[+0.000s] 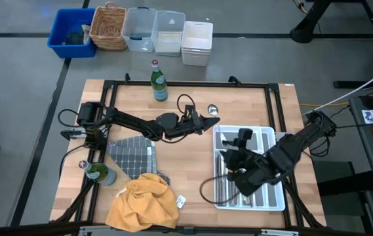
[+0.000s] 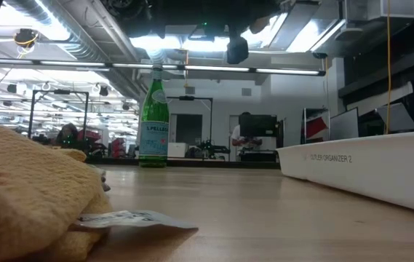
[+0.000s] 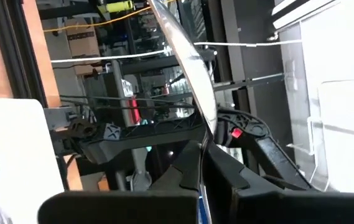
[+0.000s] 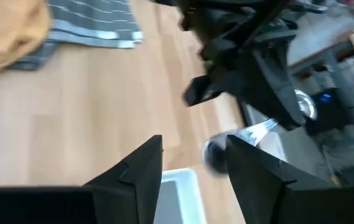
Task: Sort silverware
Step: Stack the silver spoon into the white utensil tray with the other silver spoons
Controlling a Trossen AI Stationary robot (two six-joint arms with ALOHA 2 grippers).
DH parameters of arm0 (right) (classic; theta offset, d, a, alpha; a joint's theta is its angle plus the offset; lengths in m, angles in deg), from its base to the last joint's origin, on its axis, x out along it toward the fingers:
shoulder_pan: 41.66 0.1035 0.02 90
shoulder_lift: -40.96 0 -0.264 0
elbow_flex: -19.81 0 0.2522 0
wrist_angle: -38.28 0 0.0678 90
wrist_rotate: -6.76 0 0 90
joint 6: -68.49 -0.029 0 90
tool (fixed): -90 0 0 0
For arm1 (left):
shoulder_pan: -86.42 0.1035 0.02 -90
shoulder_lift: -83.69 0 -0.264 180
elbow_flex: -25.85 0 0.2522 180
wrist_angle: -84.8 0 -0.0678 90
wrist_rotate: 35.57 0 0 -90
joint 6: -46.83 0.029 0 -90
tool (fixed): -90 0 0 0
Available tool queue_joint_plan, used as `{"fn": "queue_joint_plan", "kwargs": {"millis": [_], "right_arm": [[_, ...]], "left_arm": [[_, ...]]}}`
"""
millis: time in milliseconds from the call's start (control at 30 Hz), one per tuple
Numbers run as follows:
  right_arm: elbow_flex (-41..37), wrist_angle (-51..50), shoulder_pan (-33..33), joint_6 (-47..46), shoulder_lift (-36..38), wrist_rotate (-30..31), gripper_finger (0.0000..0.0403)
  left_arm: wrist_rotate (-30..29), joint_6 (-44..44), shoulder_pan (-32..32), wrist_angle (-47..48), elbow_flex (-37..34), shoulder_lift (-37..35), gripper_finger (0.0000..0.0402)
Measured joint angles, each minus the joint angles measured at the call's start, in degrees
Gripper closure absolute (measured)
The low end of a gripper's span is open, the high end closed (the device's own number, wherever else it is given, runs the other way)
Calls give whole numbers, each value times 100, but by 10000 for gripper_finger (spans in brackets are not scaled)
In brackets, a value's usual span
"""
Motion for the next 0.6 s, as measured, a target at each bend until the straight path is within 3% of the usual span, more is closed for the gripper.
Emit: {"fn": "queue_joint_plan", "kwargs": {"millis": [333,467,600], "right_arm": [[0,-134,716,-638,535,-204,228],[0,-313,737,-820,635,-19,228],[0,-504,733,-817,659,277,228]], "left_arm": [[218,652,-232,1387,0,0,400],[134,772,-552,2065,0,59,401],[-151,717,-889,2049,66,368,401]]}}
